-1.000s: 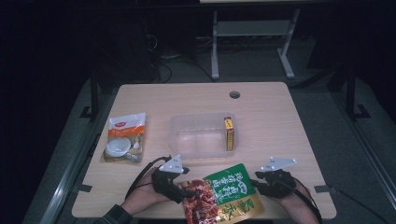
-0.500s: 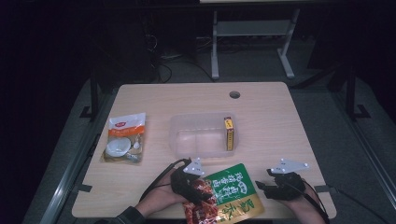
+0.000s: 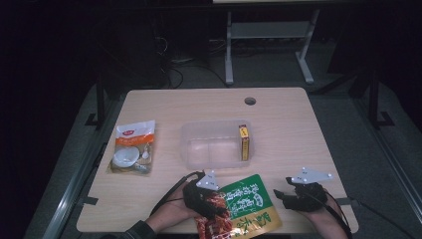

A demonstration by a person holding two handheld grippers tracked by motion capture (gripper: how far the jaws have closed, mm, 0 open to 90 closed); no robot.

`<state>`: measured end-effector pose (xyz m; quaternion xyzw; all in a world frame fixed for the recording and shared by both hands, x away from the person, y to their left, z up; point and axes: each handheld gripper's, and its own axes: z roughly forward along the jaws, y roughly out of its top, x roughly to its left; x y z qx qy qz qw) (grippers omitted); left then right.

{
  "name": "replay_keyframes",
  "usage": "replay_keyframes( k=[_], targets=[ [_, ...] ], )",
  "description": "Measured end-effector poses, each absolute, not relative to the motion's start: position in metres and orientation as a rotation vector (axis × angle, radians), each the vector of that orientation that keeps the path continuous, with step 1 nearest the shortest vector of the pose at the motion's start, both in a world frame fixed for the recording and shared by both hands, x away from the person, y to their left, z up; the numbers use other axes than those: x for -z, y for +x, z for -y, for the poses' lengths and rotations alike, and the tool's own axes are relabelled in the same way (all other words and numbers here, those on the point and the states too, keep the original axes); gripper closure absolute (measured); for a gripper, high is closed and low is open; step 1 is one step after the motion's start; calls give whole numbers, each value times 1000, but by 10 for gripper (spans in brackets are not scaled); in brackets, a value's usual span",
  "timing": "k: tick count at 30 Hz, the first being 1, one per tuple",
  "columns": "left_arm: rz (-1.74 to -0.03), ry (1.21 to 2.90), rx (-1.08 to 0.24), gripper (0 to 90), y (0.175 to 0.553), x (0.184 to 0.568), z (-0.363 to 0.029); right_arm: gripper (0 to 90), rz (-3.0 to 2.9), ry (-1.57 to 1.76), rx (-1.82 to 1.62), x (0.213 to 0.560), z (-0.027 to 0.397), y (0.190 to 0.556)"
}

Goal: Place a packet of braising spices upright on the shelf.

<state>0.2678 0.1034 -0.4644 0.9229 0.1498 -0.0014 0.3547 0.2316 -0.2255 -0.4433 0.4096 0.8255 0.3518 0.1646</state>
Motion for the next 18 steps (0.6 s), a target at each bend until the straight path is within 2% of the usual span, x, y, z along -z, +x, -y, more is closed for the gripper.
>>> replay_keyframes(
  k=[10,18],
  targets=[
    [-358,2421,15,589,269,459,-102,373,-2340,1160,-1030,442,226,232],
    [-356,2448,56,796,270,457,-96,372,-2339,1161,-1037,441,226,232]
  ],
)
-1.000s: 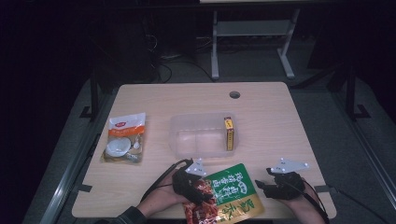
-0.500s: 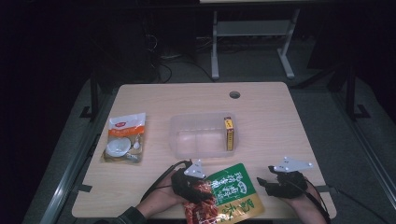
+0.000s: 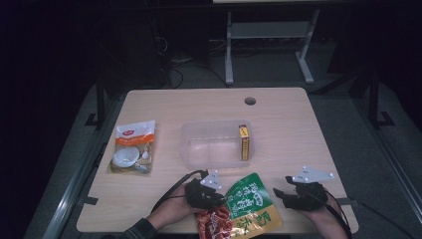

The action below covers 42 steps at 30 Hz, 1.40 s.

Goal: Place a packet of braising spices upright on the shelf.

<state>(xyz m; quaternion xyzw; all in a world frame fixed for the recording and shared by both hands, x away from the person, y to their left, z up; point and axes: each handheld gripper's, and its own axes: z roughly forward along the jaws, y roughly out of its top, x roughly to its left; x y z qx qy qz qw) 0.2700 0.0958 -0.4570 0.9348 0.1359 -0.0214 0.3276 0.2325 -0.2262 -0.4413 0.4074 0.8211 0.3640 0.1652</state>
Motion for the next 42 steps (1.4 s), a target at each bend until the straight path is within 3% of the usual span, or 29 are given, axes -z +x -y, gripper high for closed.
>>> replay_keyframes(
  k=[10,21,42],
  targets=[
    [-357,2426,76,878,271,457,-98,371,-2333,1165,-1047,440,227,233],
    [-375,2347,81,893,273,447,-109,369,-2302,1189,-1096,438,232,233],
    [-552,2120,-107,896,279,403,-174,338,-2401,1095,-1170,436,215,237]
  ],
)
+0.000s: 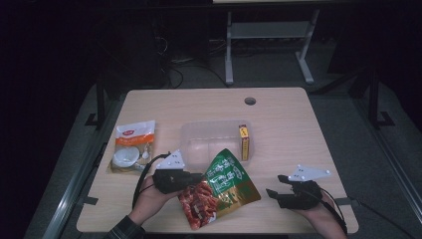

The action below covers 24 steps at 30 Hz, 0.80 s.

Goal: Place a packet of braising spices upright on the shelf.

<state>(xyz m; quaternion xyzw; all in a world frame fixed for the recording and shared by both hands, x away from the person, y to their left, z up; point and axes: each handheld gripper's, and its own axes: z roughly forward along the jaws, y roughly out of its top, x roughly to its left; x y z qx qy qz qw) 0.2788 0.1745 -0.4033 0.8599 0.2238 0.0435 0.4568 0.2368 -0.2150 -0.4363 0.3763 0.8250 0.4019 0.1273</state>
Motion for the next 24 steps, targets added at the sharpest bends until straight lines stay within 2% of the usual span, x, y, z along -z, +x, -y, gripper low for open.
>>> replay_keyframes(
  k=[7,15,23,24],
  targets=[
    [-584,2073,-160,897,276,396,-188,316,-2469,1048,-1241,437,200,241],
    [-638,2009,-194,898,272,391,-200,306,-2565,904,-1366,435,165,247],
    [-655,1985,-215,897,270,388,-207,374,-2558,868,-1542,431,140,259],
    [-656,1973,-217,898,270,387,-208,409,-2559,866,-1556,431,135,261]
  ],
)
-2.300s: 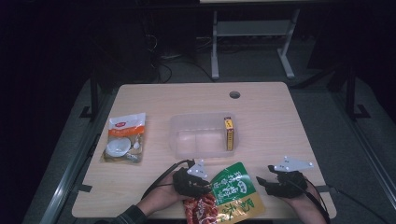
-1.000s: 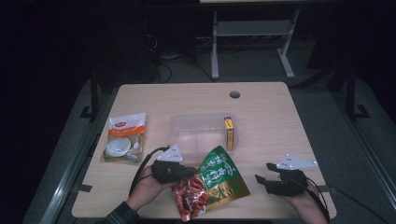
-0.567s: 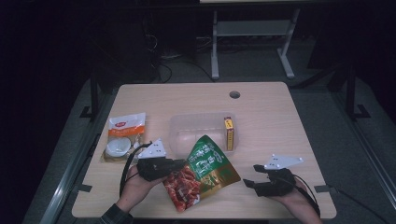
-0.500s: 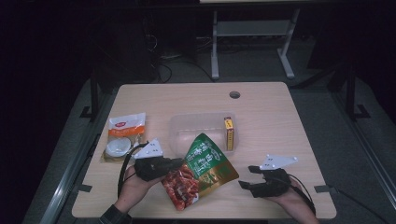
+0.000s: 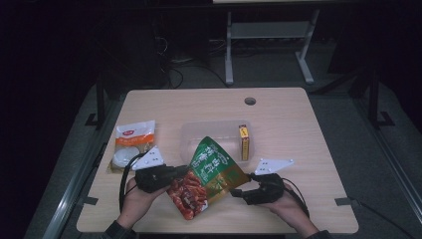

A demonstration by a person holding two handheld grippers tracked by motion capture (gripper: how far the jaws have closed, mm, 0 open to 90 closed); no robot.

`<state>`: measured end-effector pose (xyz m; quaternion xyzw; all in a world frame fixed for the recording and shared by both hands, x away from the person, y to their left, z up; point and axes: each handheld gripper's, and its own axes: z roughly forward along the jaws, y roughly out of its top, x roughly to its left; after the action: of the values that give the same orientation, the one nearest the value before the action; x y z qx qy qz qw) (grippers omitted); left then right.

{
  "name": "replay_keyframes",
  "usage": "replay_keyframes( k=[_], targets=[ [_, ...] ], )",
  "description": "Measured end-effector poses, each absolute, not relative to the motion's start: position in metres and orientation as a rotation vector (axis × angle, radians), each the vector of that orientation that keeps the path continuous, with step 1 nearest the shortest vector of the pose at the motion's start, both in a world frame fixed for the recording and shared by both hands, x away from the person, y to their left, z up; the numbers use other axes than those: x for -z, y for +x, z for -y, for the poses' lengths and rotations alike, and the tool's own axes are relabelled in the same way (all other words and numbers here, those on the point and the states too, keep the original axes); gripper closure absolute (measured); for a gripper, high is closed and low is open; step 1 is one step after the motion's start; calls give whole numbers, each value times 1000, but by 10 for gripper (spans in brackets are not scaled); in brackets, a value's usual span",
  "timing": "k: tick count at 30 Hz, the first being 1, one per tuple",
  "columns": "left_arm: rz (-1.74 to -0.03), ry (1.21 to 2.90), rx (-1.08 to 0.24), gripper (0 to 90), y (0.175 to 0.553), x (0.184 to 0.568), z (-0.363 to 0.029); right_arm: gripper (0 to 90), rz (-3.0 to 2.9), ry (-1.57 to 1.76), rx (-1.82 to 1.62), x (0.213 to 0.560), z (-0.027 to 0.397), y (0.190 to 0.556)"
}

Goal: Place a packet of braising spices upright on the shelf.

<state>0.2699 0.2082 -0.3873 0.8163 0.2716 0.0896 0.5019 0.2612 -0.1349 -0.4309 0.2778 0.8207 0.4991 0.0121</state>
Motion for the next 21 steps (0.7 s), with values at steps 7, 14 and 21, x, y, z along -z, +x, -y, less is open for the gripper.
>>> replay_keyframes(
  k=[7,14,21],
  targets=[
    [-657,1952,-219,898,269,385,-210,485,-2544,848,-1626,432,118,268],
    [-666,1938,-226,897,269,385,-212,685,-2562,833,-1716,436,102,274],
    [-665,1930,-219,896,269,385,-212,843,-2560,823,-1759,435,104,276]
  ],
)
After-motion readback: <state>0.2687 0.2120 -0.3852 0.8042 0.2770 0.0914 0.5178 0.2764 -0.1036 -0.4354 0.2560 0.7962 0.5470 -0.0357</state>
